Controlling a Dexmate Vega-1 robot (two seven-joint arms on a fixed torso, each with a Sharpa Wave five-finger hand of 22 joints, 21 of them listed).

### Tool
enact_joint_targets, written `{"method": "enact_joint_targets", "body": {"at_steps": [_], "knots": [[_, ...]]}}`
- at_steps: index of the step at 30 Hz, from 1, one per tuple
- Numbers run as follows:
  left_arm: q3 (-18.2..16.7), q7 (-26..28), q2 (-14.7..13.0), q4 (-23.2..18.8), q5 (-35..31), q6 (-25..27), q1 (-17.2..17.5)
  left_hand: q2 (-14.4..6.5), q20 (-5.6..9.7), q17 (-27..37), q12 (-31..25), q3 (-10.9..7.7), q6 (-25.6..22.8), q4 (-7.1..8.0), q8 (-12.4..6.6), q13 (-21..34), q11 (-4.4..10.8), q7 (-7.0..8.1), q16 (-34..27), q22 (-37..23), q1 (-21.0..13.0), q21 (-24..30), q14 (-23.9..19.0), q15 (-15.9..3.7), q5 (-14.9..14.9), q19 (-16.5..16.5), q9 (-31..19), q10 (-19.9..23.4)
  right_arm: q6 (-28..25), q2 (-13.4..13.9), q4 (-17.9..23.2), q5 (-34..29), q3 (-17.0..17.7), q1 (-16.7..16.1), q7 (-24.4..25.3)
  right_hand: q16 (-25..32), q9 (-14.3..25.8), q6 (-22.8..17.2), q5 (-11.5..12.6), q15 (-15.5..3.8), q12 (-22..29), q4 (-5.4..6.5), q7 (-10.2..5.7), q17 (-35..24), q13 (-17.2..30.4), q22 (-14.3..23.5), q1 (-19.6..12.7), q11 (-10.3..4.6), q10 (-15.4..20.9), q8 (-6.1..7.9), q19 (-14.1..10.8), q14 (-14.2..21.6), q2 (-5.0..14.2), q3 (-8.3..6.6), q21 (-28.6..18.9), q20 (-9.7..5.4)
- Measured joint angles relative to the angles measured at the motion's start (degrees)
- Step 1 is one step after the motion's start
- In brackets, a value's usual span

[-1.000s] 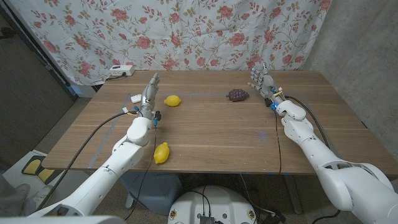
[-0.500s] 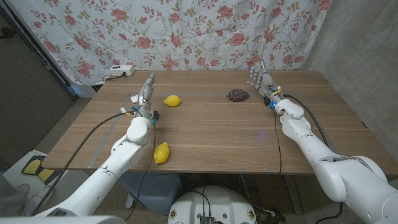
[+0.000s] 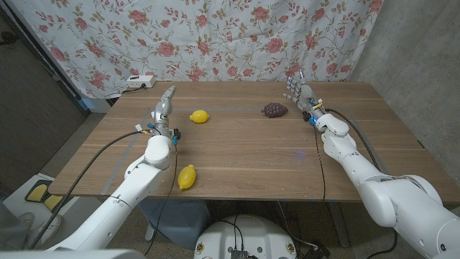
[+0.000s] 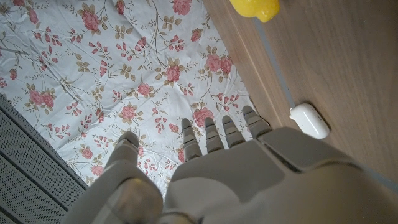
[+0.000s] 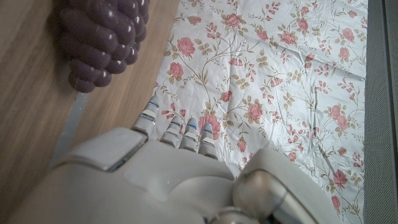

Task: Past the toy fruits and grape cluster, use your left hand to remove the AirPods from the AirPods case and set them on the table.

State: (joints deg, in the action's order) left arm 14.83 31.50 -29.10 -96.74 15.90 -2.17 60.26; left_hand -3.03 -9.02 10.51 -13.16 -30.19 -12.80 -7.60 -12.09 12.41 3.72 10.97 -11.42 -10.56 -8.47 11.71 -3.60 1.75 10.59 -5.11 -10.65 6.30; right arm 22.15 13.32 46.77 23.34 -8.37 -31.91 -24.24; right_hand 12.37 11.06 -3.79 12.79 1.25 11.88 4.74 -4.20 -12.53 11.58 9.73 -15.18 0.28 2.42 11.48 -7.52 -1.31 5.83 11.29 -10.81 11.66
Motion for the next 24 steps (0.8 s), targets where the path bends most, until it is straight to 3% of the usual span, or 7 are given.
{"method": "enact_joint_targets", "body": {"at_steps": [5,11,16,24], "knots": [[-0.3,0.8,-0.1,-0.6,-0.7,0.9,0.3,0.4,-0.72,0.0,0.3,-0.16,2.2,-0.64,1.24,0.1,0.08,0.97,-0.1,0.0,-0.9,0.3,-1.2,1.24,0.0,-0.1,0.0,-1.3,-0.1,-0.1,0.0,-0.1,0.1,0.0,0.1,0.0,0.0,0.0,0.0,0.00,0.0,0.00,0.00,0.0,0.0,0.0,0.0,-0.23,0.2,0.00,0.0,0.0,0.00,0.00,0.0,0.00],[-0.8,2.1,0.3,-1.2,-1.4,2.3,0.6,0.7,-0.72,0.2,0.2,-0.24,10.8,-1.19,2.81,0.3,-0.14,1.16,-0.1,-0.3,-2.1,0.5,-1.8,0.78,0.0,-0.1,0.3,-1.9,-0.3,-0.3,-0.2,-0.2,0.1,0.0,0.1,0.0,0.0,0.0,0.0,0.00,0.0,0.00,0.00,0.0,0.0,0.0,0.0,-0.23,0.2,0.00,0.0,0.0,0.00,0.00,0.0,0.00],[-1.1,2.9,0.6,-2.0,-1.7,3.7,0.8,1.2,-1.23,0.3,0.2,-0.08,16.9,-1.34,2.85,0.4,-0.88,1.11,0.3,-0.3,-2.6,0.5,-1.5,0.47,-0.2,0.4,0.3,-1.6,-0.3,-0.5,-0.7,-0.3,0.2,0.0,0.1,0.0,0.0,0.0,0.0,0.00,0.0,0.00,0.01,0.0,0.0,0.0,0.0,-0.22,0.2,0.00,0.0,0.0,0.00,0.00,0.0,0.00],[-1.6,4.5,1.4,-4.4,-2.2,6.0,1.1,1.9,-1.43,0.3,-1.2,0.42,21.0,-1.31,2.84,0.5,-1.26,0.48,0.3,-0.3,-2.6,0.5,-0.8,0.62,-0.4,0.6,0.3,1.4,-0.3,-0.7,-1.1,-0.5,0.2,0.3,0.0,0.0,0.0,0.0,0.0,0.00,0.0,0.00,0.01,0.0,0.0,0.0,-0.2,-0.22,0.2,0.00,0.0,0.0,0.23,0.00,0.0,0.00]]}}
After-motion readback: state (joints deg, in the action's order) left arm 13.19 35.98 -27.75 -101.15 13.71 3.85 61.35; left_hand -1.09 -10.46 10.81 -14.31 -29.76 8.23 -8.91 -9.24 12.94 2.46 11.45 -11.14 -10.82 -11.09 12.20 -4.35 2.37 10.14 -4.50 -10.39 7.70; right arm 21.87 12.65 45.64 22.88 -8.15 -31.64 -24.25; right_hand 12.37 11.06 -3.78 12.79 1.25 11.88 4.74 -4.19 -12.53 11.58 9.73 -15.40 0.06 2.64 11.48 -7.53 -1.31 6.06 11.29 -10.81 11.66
